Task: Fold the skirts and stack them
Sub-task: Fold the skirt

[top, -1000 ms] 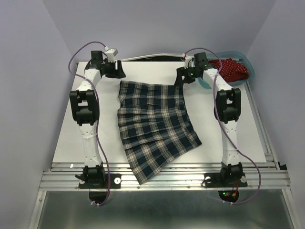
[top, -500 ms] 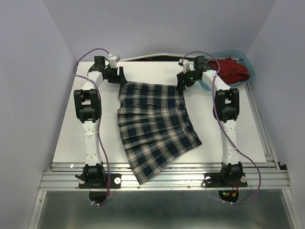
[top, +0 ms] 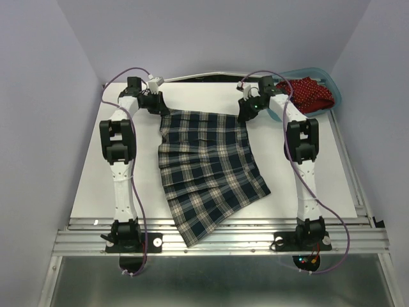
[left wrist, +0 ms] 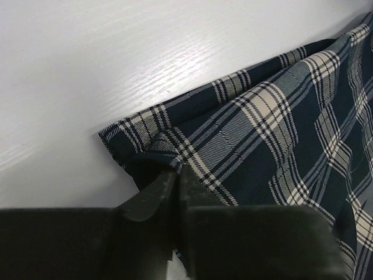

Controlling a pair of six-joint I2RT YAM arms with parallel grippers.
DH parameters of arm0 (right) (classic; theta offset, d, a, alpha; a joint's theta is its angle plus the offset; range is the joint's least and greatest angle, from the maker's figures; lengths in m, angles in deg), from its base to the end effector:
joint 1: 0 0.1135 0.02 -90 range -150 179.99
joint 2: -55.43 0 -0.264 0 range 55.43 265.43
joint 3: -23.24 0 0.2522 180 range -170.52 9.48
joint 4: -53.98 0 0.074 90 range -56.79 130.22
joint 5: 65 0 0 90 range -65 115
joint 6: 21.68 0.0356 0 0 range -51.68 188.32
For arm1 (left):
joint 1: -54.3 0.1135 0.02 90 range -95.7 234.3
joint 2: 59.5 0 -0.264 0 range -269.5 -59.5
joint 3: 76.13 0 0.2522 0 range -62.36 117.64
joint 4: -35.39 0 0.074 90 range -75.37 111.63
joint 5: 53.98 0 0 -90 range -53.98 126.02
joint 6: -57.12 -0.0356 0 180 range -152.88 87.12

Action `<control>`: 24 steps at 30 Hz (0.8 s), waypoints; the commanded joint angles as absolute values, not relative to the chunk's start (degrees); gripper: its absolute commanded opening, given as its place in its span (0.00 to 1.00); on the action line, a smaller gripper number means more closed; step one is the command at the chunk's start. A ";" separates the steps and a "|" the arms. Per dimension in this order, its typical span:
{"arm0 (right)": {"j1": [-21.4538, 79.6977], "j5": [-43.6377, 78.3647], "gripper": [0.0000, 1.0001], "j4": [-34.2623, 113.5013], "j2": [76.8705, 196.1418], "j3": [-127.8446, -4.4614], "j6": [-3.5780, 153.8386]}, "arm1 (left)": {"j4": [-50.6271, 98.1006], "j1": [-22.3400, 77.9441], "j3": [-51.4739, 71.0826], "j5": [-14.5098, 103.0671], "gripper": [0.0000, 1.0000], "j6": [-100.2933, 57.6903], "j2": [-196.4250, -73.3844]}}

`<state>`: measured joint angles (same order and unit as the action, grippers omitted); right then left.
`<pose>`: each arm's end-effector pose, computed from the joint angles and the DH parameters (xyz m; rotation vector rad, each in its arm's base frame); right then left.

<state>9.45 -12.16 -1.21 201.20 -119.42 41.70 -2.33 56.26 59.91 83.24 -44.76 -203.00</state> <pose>0.5330 0.1105 0.1612 -0.9682 2.2281 0.7013 0.5521 -0.0073 0.1681 0.5724 2.1100 -0.8267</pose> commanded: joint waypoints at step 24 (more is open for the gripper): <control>10.19 -6.64 0.01 5.15 193.85 -121.39 40.64 | -4.73 60.89 63.52 86.29 0.00 -49.04 -193.89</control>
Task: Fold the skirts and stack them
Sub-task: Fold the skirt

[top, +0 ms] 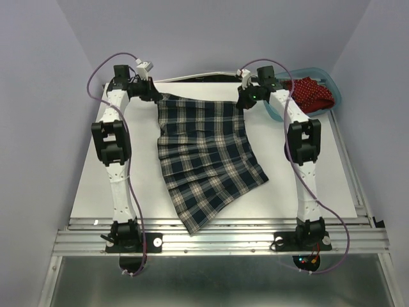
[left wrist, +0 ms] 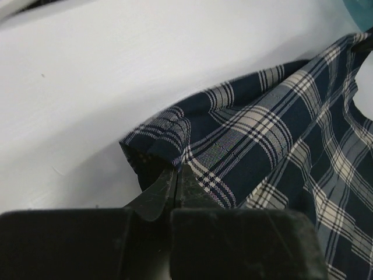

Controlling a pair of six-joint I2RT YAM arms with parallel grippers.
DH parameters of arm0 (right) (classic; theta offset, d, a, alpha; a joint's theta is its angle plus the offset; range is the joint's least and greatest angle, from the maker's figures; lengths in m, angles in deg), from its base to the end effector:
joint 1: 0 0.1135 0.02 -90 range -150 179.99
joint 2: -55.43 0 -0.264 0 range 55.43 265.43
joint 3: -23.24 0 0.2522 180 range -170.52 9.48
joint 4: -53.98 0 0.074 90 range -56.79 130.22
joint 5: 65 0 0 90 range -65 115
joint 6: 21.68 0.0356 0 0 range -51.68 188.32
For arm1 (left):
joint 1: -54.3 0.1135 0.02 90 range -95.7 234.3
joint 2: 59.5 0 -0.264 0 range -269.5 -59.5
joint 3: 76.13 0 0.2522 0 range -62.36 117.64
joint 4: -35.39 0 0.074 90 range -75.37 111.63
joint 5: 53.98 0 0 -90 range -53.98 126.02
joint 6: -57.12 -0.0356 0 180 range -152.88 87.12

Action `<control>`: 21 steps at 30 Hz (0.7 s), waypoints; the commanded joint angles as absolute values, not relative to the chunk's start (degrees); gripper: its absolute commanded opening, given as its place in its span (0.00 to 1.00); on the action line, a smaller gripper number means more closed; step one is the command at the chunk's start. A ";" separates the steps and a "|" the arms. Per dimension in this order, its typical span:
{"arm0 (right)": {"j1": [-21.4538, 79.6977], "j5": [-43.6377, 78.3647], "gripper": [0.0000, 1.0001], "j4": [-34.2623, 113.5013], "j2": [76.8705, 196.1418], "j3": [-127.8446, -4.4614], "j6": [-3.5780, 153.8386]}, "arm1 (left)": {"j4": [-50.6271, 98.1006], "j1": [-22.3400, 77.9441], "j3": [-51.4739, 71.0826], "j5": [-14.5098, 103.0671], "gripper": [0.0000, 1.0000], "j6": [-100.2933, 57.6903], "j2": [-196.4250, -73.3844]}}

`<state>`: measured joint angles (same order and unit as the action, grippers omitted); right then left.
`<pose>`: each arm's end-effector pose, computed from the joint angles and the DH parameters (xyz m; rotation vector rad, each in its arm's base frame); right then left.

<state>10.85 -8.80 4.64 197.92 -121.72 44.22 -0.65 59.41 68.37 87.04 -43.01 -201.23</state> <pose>0.5386 0.1234 0.2095 -0.9424 2.0849 0.5820 0.5600 0.0223 0.2363 0.5848 1.9178 -0.7793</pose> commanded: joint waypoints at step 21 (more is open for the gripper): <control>13.44 -4.79 0.01 6.82 189.46 -107.06 24.02 | -6.22 58.79 59.27 74.42 0.79 -74.61 -186.41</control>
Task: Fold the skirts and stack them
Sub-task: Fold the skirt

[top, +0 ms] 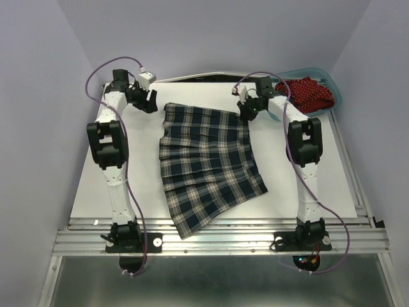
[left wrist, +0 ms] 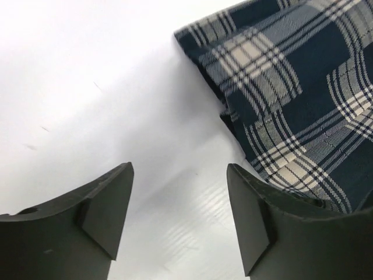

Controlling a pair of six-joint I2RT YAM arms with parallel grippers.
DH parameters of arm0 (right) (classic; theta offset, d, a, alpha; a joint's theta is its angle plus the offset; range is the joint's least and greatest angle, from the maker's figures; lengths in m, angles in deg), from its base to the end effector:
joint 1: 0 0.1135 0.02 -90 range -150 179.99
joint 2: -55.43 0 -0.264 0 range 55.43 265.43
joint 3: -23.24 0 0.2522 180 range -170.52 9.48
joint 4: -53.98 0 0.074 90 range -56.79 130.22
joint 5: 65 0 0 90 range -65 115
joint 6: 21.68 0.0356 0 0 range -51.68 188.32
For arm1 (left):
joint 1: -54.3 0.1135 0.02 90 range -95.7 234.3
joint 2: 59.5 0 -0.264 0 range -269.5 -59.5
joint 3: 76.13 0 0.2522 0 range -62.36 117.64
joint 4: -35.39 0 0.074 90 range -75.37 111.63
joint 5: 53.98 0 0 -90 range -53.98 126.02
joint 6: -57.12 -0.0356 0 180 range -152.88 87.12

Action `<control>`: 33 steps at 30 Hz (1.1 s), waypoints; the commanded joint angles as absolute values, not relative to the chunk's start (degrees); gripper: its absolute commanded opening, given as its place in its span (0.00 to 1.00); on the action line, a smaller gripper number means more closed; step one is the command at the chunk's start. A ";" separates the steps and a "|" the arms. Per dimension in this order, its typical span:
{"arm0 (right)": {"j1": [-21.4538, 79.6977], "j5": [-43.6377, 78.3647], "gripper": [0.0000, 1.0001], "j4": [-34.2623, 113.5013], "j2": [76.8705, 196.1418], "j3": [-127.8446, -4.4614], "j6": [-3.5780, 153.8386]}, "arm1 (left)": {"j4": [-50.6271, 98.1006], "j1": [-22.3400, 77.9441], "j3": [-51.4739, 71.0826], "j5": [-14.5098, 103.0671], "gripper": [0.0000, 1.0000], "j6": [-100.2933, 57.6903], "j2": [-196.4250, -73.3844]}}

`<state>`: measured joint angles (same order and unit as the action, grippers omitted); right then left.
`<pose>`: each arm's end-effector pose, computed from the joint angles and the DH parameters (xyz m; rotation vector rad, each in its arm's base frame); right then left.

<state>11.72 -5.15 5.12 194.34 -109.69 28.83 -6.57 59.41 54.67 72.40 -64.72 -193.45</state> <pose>0.5155 0.1252 0.1751 -1.2182 2.0696 0.4438 0.5273 0.0260 0.2170 0.7938 2.0576 -0.3950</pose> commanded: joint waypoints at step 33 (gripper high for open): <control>13.44 -5.41 0.01 12.00 183.04 -97.75 14.62 | -18.44 47.71 67.10 57.29 0.74 -86.32 -205.30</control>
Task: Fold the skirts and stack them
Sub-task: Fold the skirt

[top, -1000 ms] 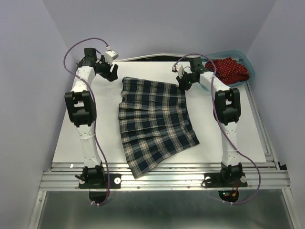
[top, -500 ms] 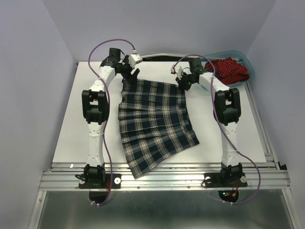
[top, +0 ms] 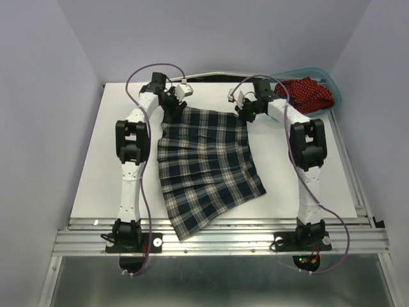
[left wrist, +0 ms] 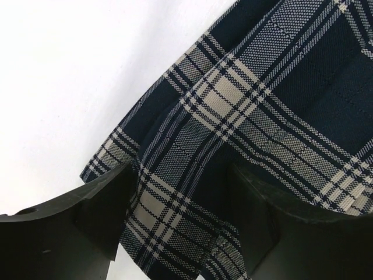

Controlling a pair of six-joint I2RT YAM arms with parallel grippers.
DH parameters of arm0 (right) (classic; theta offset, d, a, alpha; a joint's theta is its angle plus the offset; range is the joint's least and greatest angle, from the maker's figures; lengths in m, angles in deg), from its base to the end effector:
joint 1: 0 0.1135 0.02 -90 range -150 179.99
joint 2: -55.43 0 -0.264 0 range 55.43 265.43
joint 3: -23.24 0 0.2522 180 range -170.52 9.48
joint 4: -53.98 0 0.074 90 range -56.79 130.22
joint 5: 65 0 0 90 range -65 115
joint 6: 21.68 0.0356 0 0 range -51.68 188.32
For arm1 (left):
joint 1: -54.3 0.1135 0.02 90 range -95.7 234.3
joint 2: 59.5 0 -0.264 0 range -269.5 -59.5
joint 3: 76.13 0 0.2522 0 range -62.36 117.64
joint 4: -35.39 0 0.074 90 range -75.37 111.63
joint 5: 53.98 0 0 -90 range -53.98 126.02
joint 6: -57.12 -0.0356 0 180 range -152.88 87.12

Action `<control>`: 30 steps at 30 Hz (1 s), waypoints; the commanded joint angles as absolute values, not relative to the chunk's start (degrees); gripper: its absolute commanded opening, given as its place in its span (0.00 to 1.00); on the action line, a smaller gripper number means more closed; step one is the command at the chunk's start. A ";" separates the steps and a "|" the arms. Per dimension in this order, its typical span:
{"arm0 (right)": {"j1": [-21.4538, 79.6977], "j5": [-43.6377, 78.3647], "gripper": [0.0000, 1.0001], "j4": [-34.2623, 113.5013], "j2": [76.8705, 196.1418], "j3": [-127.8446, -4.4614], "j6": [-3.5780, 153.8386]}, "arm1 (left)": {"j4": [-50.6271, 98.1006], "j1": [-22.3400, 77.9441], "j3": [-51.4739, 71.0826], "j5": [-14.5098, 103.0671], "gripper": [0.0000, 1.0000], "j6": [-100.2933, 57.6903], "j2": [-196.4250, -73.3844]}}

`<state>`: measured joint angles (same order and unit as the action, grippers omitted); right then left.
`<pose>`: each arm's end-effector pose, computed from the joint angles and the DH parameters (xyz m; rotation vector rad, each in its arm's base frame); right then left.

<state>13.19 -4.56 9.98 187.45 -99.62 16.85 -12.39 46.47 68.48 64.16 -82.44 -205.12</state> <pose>0.4912 0.1332 0.1855 -1.4348 1.8800 0.3300 0.5520 -0.0929 0.1788 1.2927 1.9109 -0.2303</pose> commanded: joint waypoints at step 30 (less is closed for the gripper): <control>13.44 2.77 0.01 38.97 163.11 -81.42 21.74 | 1.33 50.00 41.73 54.65 0.00 -79.46 -159.45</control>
